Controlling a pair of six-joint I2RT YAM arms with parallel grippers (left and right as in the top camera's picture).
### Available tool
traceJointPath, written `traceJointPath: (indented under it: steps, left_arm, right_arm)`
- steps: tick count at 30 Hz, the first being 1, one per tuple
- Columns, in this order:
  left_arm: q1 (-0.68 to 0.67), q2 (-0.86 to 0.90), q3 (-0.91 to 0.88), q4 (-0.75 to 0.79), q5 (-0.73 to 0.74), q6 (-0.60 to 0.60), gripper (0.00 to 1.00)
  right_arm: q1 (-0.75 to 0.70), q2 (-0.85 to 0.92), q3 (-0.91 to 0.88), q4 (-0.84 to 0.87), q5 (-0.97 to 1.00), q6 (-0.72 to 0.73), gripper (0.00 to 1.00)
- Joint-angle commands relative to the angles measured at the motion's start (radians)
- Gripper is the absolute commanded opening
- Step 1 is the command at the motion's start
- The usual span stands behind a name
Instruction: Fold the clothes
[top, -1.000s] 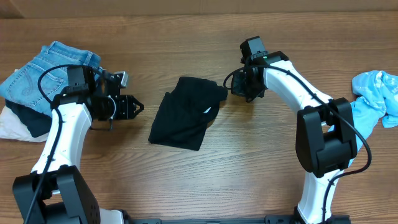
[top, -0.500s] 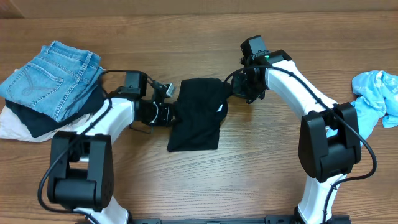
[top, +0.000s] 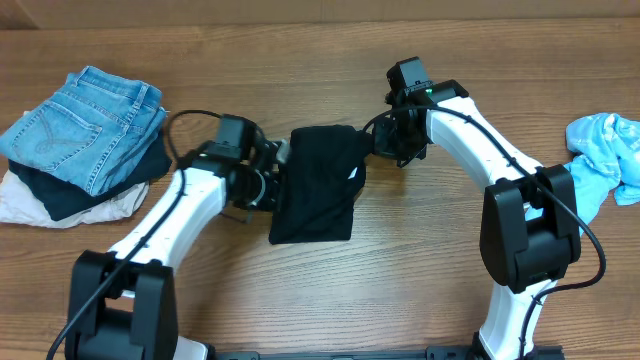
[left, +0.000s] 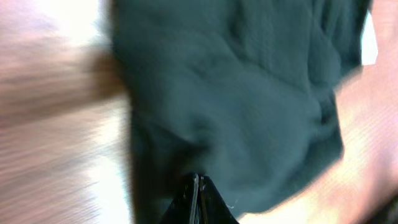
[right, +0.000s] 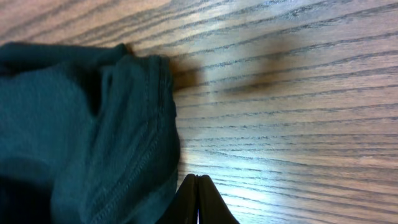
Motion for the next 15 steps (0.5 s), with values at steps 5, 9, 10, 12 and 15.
traceJointPath:
  steps: [5, 9, 10, 12, 15]
  left_arm:
    - [0.181, 0.009, 0.007, 0.180, 0.010, 0.011, 0.37]
    - [0.146, 0.188, 0.007, 0.237, 0.055, 0.010, 0.26]
    - [0.140, 0.211, 0.007, 0.245, 0.075, 0.010, 0.24]
    - [0.129, 0.245, 0.007, 0.263, 0.128, 0.010, 0.21]
    - [0.121, 0.240, 0.009, 0.283, 0.258, 0.010, 0.15]
  right_arm:
    - [-0.001, -0.042, 0.010, -0.012, -0.009, -0.036, 0.04]
    - [-0.001, -0.042, 0.010, -0.025, -0.009, -0.036, 0.04]
    - [-0.001, -0.042, 0.010, -0.029, -0.009, -0.036, 0.04]
    - [-0.001, -0.042, 0.010, -0.033, -0.009, -0.036, 0.04]
    - [-0.001, -0.042, 0.010, -0.035, -0.009, -0.036, 0.04]
